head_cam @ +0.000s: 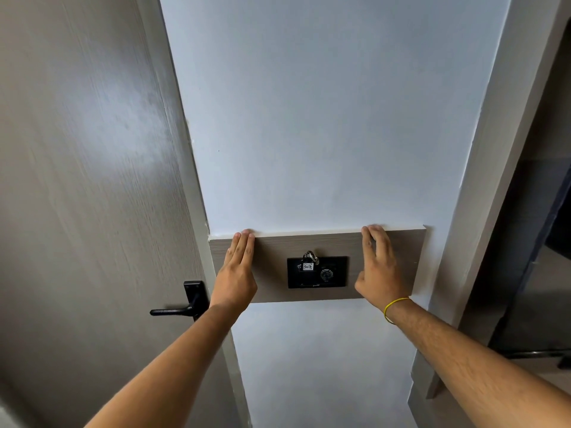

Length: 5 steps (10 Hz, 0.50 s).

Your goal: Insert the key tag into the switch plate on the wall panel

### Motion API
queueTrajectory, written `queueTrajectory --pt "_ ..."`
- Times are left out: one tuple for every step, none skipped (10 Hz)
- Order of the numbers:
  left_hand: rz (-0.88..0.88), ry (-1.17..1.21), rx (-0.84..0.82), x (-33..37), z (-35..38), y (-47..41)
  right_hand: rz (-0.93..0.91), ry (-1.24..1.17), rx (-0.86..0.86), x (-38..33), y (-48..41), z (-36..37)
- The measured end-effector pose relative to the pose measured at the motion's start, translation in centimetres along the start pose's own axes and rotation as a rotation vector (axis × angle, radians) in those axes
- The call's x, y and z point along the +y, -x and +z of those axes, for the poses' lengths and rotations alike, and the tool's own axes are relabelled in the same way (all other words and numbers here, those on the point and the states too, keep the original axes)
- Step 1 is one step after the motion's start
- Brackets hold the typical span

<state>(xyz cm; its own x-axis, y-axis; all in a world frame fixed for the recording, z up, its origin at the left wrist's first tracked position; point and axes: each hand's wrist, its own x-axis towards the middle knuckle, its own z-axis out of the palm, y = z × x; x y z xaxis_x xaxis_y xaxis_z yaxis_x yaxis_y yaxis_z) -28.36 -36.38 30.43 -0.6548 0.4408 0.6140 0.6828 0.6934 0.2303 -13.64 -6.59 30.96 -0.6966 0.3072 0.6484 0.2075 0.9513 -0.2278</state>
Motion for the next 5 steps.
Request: queueTrajectory --pt "-0.007 -0.009 -0.012 0.2 -0.1 0.2 -0.001 0.004 -0.020 -0.1 0.2 -0.1" --pt "-0.008 -0.019 -0.032 0.1 0.1 0.0 -0.006 0.022 -0.051 -0.1 0.2 -0.1" --pt "-0.021 -0.027 -0.054 0.7 -0.9 -0.3 0.011 0.023 -0.076 -0.6 0.1 -0.6" --pt "0.009 -0.020 -0.017 1.2 -2.0 -1.3 -0.035 0.031 -0.053 -1.1 -0.5 -0.9" --pt "0.022 0.005 0.071 2.4 -3.9 -4.2 -0.068 0.007 0.028 -1.8 -3.1 -3.0"
